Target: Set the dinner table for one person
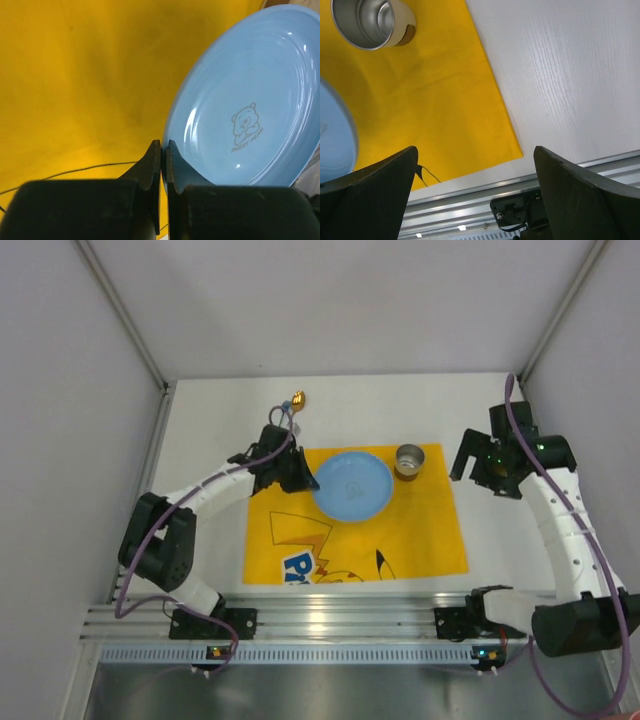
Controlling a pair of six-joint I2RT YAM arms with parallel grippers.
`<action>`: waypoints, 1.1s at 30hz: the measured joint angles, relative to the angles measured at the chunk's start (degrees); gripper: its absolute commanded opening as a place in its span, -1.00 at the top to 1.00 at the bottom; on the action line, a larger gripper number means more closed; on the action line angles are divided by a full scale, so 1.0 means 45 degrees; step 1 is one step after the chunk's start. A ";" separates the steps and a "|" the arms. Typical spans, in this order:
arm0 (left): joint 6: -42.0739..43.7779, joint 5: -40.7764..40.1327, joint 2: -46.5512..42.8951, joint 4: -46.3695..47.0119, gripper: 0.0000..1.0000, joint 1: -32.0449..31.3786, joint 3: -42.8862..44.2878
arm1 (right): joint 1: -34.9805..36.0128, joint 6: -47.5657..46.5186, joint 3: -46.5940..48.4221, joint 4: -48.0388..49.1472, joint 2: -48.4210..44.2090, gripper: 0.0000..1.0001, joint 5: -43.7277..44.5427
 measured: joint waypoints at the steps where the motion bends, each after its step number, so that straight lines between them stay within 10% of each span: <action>1: -0.0049 -0.0267 0.0005 -0.0117 1.00 -0.0481 -0.0291 | 0.0000 -0.0068 -0.0160 -0.0034 -0.0355 -0.99 -0.0136; 5: -0.0355 -0.1243 0.0000 -0.0306 1.00 -0.1821 -0.1117 | 0.0000 -0.0194 -0.0738 -0.0350 -0.1389 -1.00 -0.0583; 9: -0.0719 -0.2317 0.0010 -0.0471 0.14 -0.2662 -0.1583 | 0.0019 -0.0189 -0.1404 -0.0563 -0.2200 -0.99 -0.1151; 16: -0.1005 -0.5037 -0.0568 -0.1948 -0.54 -0.2856 -0.1336 | 0.0170 -0.0180 -0.1909 -0.0845 -0.3395 -1.00 -0.1885; 23: 0.0845 -0.6703 -0.0913 -0.2341 -0.55 -0.0024 0.2074 | 0.0180 0.0053 -0.2059 -0.0967 -0.4182 -0.99 -0.2098; 33: 0.3492 -0.6164 0.6246 -0.1501 -0.47 0.2166 0.8670 | 0.0194 0.0724 -0.2259 -0.0908 -0.2399 -1.00 -0.1928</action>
